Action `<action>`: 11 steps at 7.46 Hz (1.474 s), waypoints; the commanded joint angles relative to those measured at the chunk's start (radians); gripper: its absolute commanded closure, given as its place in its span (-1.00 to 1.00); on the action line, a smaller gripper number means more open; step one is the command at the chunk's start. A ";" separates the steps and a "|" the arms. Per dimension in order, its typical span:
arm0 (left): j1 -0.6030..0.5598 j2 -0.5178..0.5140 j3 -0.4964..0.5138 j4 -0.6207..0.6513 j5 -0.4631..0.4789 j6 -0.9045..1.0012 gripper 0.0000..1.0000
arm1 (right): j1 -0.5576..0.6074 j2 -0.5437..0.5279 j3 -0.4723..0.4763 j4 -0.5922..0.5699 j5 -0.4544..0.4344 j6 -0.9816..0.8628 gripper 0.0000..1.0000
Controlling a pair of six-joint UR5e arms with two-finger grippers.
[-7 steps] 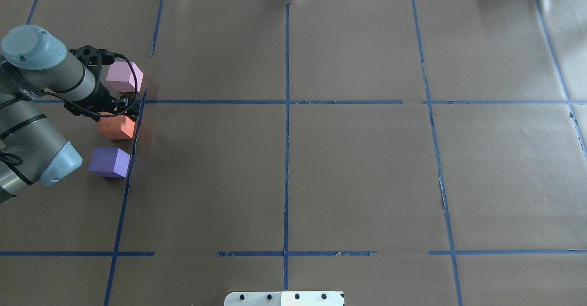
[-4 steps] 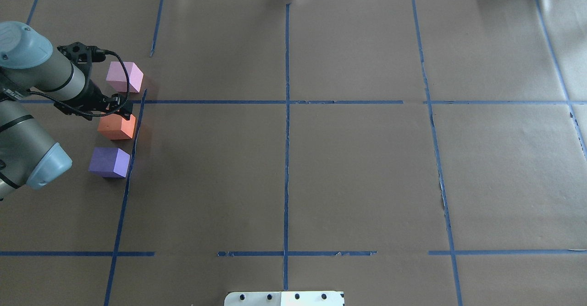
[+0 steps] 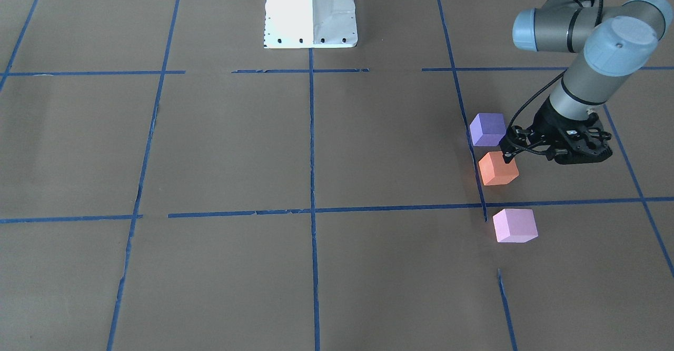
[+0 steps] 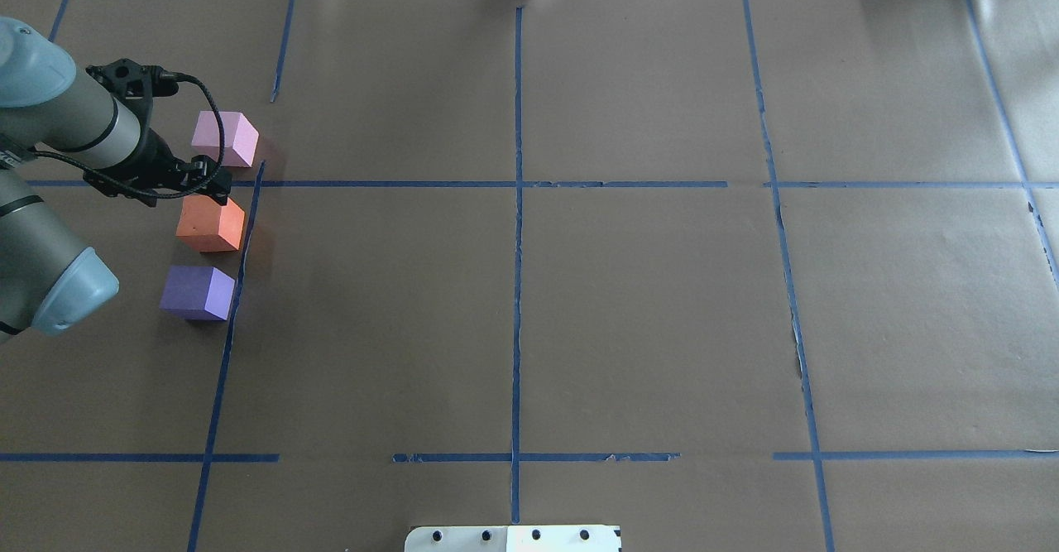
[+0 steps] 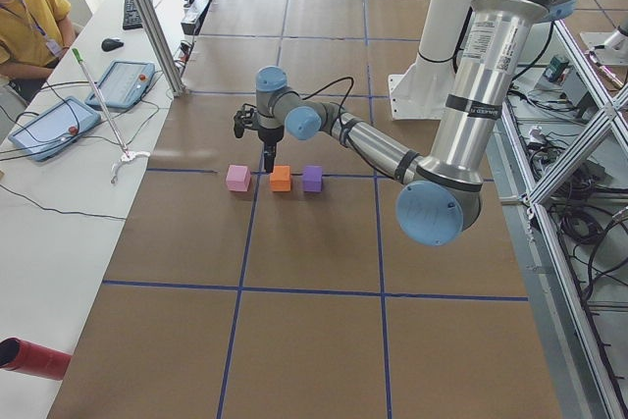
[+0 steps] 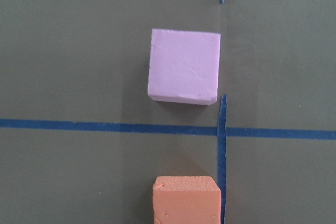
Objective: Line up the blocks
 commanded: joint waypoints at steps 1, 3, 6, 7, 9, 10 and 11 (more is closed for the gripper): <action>-0.174 0.020 0.013 -0.001 -0.013 0.195 -1.00 | 0.000 0.000 0.000 0.000 0.000 0.000 -1.00; -0.356 0.093 0.056 -0.004 -0.073 0.435 -1.00 | 0.000 0.000 0.000 0.000 0.000 0.000 -1.00; -0.522 0.233 0.060 -0.007 -0.282 0.522 -1.00 | 0.000 0.000 0.000 -0.001 0.000 0.000 -1.00; -0.529 0.332 0.040 -0.034 -0.285 0.682 -1.00 | 0.000 0.000 0.000 -0.001 0.000 0.000 -1.00; -0.556 0.374 0.064 -0.099 -0.277 0.614 -1.00 | 0.000 0.000 0.000 0.000 0.000 0.000 -1.00; -0.556 0.365 0.072 -0.087 -0.277 0.589 -1.00 | 0.000 0.000 0.000 0.000 0.002 0.000 -1.00; -0.553 0.356 0.119 -0.090 -0.273 0.591 -1.00 | 0.000 0.000 0.000 0.000 0.000 0.000 -1.00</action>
